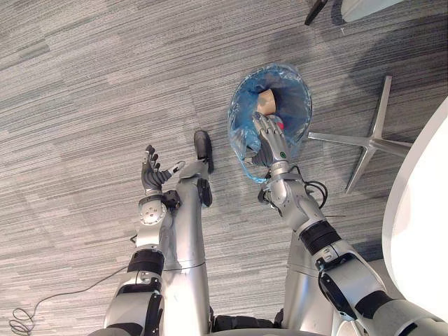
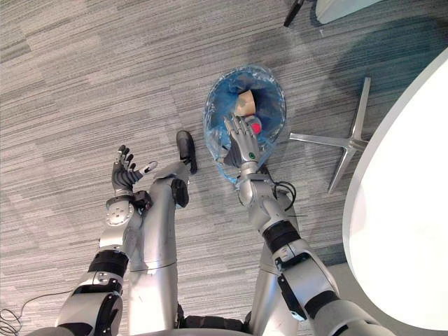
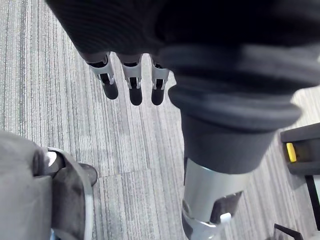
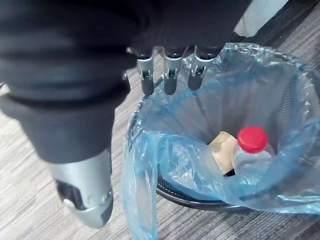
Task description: Gather rubbish on tea table into small bin, then transfer packed bag to large trash can.
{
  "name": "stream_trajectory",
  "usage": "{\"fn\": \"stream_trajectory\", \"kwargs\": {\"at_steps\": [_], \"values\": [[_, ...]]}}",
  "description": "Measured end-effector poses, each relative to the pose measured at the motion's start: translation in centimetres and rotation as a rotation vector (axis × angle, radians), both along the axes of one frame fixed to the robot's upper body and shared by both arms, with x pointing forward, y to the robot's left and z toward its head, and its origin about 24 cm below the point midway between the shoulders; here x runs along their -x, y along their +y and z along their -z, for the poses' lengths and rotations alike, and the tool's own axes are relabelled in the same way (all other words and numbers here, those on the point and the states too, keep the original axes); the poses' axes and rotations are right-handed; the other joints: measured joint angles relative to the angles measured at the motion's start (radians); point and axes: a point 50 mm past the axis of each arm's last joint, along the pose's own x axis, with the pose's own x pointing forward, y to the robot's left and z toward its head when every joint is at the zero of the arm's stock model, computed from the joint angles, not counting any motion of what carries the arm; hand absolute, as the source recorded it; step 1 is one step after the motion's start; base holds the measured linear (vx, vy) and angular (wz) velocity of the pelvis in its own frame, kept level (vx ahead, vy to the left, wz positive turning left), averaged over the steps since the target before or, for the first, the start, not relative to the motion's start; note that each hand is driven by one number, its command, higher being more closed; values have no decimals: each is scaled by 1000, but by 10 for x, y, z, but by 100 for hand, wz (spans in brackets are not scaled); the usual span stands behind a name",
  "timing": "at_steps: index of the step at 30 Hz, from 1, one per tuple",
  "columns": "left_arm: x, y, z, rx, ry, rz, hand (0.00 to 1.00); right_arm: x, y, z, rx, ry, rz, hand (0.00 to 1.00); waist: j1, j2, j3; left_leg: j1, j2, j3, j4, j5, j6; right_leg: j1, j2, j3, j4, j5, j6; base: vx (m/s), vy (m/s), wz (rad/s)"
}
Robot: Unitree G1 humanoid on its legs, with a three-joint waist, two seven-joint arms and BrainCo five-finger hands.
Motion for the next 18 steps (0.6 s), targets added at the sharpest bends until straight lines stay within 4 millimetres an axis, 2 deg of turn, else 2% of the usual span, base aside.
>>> {"fn": "stream_trajectory", "kwargs": {"at_steps": [10, 14, 18], "values": [[-1, -1, -6, -1, -19, 7, 0, -16, -2, 0, 33, 81, 16, 0, 3, 10, 4, -26, -5, -2, 1, 0, 0, -25, -5, -1, 6, -2, 2, 0, 0, 0], [-2, -4, -10, -5, -36, 20, 0, -23, -9, 2, 43, 121, 48, 0, 7, 22, 10, -44, -17, -7, 7, 2, 0, -41, -18, -4, 23, -8, 0, -17, -7, 11], [-2, -4, -11, -4, -42, 24, 0, -27, -14, 8, 69, 180, 62, 0, 26, 23, 9, -64, -20, -12, 18, 3, 4, -57, -23, -7, 37, -19, 9, -22, -12, 4]]}}
